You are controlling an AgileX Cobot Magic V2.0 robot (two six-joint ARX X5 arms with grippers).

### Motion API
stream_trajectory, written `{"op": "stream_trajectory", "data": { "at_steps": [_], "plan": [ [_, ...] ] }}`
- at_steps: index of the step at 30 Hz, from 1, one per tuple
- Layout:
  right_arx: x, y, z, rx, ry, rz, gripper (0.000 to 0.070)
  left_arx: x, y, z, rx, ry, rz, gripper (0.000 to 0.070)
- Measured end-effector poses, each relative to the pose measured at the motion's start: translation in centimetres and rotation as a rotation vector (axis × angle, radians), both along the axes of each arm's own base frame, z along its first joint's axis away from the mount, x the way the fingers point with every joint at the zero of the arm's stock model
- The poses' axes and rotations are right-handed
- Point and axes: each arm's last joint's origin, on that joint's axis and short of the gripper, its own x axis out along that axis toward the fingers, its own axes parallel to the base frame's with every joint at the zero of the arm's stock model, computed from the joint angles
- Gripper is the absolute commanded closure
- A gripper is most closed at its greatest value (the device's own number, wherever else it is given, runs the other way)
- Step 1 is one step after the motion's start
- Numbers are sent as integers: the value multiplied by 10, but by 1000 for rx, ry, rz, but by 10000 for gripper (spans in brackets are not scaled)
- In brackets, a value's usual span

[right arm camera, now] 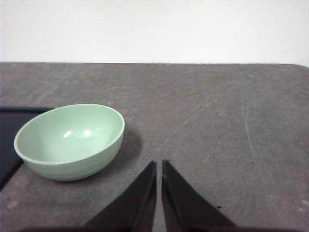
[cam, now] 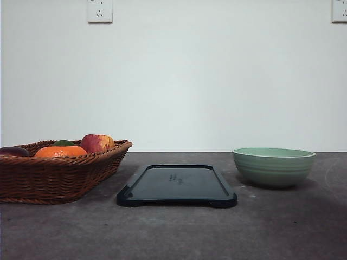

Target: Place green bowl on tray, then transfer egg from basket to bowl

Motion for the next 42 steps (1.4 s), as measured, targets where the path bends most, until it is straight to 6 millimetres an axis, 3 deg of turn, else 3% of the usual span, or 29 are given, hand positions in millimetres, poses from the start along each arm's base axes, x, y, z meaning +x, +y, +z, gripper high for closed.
{"op": "stream_trajectory", "data": {
  "at_steps": [9, 13, 17, 21, 26, 34, 42],
  "plan": [
    [0, 0, 3, 294, -19, -28, 691, 0, 0, 0, -478, 9, 75, 700],
    [0, 0, 11, 345, -98, -9, 692, 1, -1, 7, -558, -55, 48, 700],
    [0, 0, 19, 357, -156, 1, 692, 1, -1, 22, -512, -204, -9, 700],
    [-3, 1, 32, 350, -164, 41, 693, -3, -1, 35, -407, -228, -23, 700],
    [-2, 3, 53, 304, -148, 107, 693, -10, -1, 67, -332, -267, -32, 700],
    [7, 5, 91, 235, -29, 138, 693, -6, -1, 99, -243, -126, -20, 700],
    [34, 9, 111, 196, 142, 173, 693, 21, -5, 124, -174, 25, -103, 700]
  ]
}}
